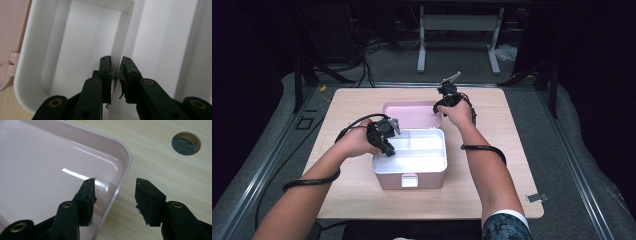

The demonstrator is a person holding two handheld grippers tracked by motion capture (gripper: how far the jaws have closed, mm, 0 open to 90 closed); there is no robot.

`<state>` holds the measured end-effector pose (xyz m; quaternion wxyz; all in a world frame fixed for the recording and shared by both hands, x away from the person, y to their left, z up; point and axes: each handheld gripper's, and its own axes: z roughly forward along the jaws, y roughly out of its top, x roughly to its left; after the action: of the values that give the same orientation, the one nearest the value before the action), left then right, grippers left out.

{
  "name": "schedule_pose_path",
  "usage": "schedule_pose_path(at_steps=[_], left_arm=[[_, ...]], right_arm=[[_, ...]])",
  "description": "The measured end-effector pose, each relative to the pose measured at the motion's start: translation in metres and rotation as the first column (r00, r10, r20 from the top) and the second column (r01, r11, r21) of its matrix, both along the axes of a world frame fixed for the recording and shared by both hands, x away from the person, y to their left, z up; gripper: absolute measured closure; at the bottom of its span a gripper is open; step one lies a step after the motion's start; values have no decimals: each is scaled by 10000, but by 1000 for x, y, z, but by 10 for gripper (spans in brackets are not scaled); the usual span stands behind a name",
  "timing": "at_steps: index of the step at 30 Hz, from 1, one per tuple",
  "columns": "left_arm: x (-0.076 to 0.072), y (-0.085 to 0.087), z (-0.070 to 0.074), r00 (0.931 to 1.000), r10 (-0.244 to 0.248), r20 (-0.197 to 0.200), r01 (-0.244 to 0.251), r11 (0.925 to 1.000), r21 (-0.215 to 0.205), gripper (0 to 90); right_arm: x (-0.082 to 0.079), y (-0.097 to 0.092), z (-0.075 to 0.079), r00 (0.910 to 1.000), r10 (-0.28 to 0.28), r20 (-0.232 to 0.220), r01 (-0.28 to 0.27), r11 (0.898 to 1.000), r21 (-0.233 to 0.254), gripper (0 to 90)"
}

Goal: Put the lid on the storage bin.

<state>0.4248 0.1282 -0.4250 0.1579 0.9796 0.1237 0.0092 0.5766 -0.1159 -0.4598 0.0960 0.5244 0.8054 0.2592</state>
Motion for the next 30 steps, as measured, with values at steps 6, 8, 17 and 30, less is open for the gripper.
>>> schedule_pose_path(at_steps=[6, 8, 17, 30], left_arm=[[0, 0, 0, 10000, -34, 46, 34, 10000, 44, 797], [0, 0, 0, 10000, 12, 44, -12, 10000, 10, 797], [-1, -4, 1, 10000, 4, 92, -7, 9996, 300, 797], [-4, -1, 1, 9986, 205, 495, -215, 9996, 197, 737]], right_arm=[[6, 2, -7, 9990, -272, -363, 289, 9984, 479, 665], [5, 1, -5, 9991, -357, -234, 365, 9988, 332, 752], [-15, -3, 49, 9929, -793, 893, 717, 9938, 851, 834], [-92, -16, 101, 9344, -98, 3562, -348, 9923, 1185, 864]])
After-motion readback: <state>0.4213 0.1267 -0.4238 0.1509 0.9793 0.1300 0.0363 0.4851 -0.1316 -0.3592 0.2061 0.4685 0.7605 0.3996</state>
